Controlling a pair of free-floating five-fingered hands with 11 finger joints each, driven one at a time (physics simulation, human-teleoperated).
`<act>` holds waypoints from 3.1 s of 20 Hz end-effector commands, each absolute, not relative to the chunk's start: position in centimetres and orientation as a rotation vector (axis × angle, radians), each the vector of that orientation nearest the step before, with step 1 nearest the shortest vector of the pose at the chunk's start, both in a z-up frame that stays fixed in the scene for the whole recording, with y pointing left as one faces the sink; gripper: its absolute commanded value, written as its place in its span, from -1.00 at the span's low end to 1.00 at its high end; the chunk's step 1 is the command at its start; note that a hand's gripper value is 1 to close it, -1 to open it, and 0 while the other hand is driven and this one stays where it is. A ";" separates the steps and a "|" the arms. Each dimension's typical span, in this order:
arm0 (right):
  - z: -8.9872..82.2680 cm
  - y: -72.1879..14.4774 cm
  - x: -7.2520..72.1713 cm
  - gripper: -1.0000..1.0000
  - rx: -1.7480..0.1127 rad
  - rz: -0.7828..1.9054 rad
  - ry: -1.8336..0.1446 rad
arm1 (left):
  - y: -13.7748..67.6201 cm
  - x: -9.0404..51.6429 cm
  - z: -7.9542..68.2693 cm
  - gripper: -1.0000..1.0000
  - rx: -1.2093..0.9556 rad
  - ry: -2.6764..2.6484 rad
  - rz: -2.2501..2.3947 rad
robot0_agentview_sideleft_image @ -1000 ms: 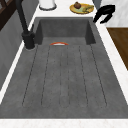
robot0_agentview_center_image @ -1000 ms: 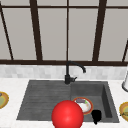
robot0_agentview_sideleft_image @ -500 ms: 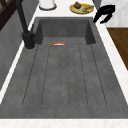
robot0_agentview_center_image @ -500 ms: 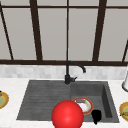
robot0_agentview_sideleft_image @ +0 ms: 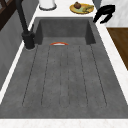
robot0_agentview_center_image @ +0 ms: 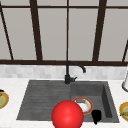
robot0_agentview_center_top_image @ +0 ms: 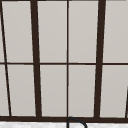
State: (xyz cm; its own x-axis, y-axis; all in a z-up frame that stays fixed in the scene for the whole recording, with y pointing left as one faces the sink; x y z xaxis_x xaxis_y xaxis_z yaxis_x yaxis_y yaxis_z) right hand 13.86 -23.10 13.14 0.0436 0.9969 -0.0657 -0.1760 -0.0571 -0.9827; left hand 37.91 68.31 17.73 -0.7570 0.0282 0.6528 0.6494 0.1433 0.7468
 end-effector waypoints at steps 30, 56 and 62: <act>13.1 -23.1 13.9 0.00 -1.146 1.295 -1.014 | 73.6 40.2 15.4 -1.00 -0.680 -1.988 -1.647; 13.1 -23.1 13.9 0.00 -1.146 1.295 -1.014 | 72.2 40.1 14.0 -1.00 -0.422 -2.238 -1.721; 13.1 -23.1 13.9 0.00 -1.146 1.295 -1.014 | 72.1 41.8 11.8 -1.00 -0.482 -2.199 -1.721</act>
